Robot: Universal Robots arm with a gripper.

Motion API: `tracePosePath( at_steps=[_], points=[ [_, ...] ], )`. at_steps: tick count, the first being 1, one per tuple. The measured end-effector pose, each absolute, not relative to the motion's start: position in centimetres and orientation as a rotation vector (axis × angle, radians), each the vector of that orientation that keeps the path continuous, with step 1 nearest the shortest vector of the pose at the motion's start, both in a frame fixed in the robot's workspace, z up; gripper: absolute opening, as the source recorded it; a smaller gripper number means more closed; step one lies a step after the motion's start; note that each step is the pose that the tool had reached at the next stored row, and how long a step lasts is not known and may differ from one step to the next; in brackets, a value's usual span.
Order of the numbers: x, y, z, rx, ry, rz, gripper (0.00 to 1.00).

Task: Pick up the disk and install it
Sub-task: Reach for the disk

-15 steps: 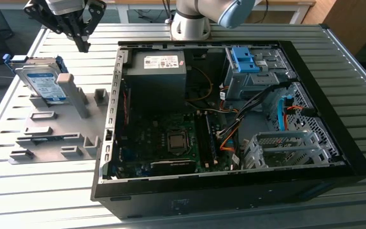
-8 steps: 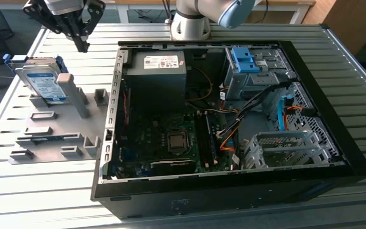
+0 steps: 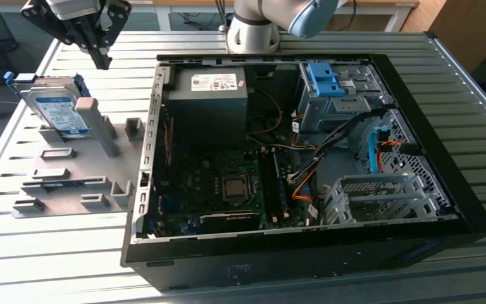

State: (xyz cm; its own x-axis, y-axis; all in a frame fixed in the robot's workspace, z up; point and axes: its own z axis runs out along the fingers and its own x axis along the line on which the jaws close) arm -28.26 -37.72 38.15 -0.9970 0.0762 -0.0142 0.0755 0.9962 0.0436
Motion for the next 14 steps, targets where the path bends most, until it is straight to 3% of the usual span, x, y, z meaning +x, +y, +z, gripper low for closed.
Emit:
tracePosePath(
  at_steps=[14],
  points=[
    [-30.1, -37.2, 38.1, 0.119, 3.123, 0.067, 0.11]
  ],
)
